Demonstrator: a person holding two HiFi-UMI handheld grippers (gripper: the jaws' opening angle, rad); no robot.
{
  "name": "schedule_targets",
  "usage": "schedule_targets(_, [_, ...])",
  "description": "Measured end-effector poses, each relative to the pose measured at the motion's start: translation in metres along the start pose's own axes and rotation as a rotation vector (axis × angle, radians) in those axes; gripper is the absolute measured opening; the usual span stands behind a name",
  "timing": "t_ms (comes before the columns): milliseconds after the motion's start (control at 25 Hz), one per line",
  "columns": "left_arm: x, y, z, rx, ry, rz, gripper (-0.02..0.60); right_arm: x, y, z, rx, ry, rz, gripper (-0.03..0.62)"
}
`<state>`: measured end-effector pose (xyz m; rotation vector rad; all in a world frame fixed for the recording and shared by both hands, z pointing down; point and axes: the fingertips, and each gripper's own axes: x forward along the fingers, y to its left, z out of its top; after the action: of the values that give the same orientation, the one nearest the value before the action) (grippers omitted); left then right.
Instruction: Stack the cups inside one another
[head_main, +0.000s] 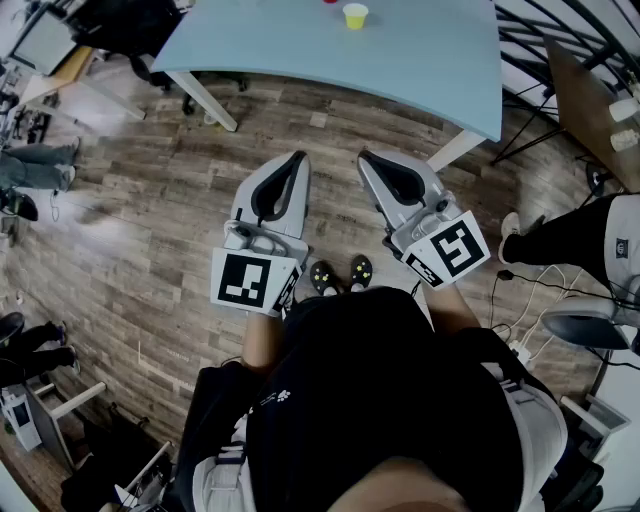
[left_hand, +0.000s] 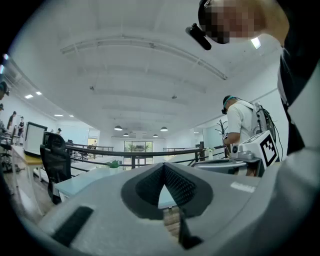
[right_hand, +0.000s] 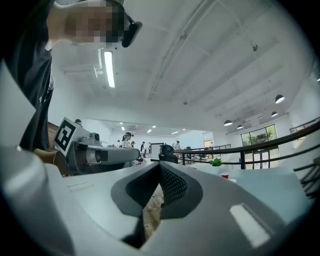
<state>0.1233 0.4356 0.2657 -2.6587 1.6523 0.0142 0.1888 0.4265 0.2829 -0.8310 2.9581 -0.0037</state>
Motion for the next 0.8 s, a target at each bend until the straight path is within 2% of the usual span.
schedule_targets(440, [0.006,-0.008,-0.009,0.019,0.037,0.01,-0.009,-0.003,-0.005,-0.008,-0.001,0.031,0.008,0.006])
schedule_targets(800, [0.011,-0.014,-0.015,0.027,0.057,0.037,-0.009,-0.011,-0.02,-0.003,0.03,-0.008,0.022,0.006])
